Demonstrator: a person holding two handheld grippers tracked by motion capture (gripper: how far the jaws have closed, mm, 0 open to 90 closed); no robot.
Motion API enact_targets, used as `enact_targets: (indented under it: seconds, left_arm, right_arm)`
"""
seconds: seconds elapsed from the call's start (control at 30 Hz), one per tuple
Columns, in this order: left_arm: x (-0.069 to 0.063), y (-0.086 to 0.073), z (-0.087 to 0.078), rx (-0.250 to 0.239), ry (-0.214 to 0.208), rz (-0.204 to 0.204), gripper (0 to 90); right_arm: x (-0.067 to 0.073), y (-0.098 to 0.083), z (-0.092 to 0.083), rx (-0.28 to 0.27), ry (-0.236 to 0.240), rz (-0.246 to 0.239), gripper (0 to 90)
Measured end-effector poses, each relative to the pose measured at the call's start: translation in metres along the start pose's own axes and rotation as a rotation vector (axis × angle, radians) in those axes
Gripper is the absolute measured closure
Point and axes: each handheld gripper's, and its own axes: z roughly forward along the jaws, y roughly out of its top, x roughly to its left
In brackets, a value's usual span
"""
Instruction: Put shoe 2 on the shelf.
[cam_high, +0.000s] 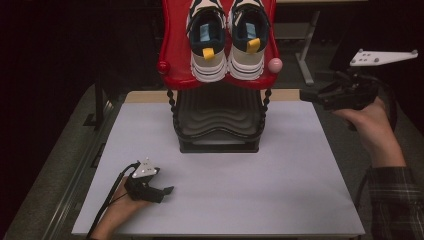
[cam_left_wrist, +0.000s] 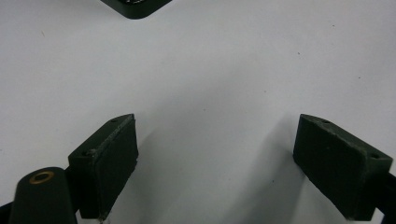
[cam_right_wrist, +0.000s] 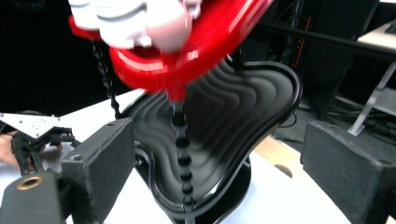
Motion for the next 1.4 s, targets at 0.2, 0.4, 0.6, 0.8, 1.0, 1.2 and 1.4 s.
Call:
enact_targets:
  seconds: [0.2,0.4,0.6,0.8,1.0,1.2,1.4]
  left_arm:
    - [0.0,0.0,0.0,0.0,0.0,0.0,12.9]
    - [0.0,0.0,0.0,-0.001,0.001,0.001,12.9]
    - [0.0,0.0,0.0,0.0,0.001,0.002,12.9]
    - [0.0,0.0,0.0,-0.001,0.002,0.003,12.9]
    - [0.0,0.0,0.0,0.001,0.0,0.003,13.0]
    - [0.0,0.0,0.0,0.001,0.0,0.004,13.0]
    - [0.0,0.0,0.0,0.001,0.0,0.004,13.0]
  right_arm:
    - [0.0,-0.029,0.004,0.034,-0.01,0.026,9.8]
    - [0.001,-0.064,0.008,0.069,-0.023,0.05,9.8]
    - [0.001,-0.096,0.011,0.091,-0.016,0.097,9.8]
    - [0.004,-0.128,0.012,0.101,-0.021,0.122,9.9]
    - [0.011,-0.159,0.014,0.116,-0.031,0.145,10.0]
    - [0.02,-0.191,0.018,0.171,-0.05,0.16,10.0]
    - [0.024,-0.216,0.023,0.242,-0.068,0.178,10.0]
